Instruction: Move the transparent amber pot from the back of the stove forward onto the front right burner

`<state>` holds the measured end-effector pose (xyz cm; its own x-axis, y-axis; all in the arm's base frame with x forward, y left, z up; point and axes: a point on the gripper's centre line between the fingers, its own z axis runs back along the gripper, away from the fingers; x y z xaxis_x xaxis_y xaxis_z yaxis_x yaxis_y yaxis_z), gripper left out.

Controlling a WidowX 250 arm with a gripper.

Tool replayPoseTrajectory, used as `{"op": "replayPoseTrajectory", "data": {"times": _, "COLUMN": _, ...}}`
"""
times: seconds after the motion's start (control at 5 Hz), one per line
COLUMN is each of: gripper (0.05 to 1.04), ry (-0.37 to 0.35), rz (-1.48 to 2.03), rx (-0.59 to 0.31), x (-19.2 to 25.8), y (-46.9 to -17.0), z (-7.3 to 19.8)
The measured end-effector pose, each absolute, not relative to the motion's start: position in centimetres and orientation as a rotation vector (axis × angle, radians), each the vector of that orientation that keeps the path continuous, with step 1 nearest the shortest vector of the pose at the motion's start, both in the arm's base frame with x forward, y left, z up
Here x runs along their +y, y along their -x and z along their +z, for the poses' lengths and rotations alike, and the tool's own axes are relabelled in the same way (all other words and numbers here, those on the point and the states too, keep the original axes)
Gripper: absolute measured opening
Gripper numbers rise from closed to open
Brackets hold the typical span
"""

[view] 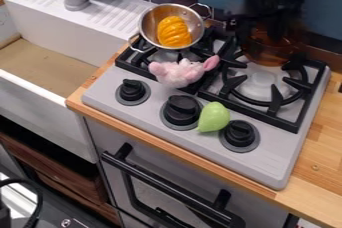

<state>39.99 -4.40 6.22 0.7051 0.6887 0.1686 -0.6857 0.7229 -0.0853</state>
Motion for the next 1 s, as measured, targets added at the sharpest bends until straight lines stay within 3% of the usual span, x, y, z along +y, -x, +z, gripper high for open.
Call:
{"op": "replayPoseTrajectory", "data": {"times": 0.2, "gripper": 0.376, "ry": 0.001, "rz": 0.759, "rx": -0.203, "x": -4.4, "y": -39.9, "z": 6.0}}
{"op": "replayPoseTrajectory", "data": {"times": 0.4, "gripper": 0.171, "ry": -0.003, "rz": 0.752, "rx": -0.201, "x": -4.3, "y": -39.7, "z": 5.7}}
{"op": "replayPoseTrajectory", "data": {"times": 0.6, "gripper": 0.074, "ry": 0.008, "rz": 0.741, "rx": -0.216, "x": -4.3, "y": -39.6, "z": 5.4}}
{"op": "replayPoseTrajectory", "data": {"times": 1.0, "gripper": 0.056, "ry": 0.053, "rz": 0.662, "rx": -0.168, "x": -4.8, "y": -37.3, "z": 6.2}}
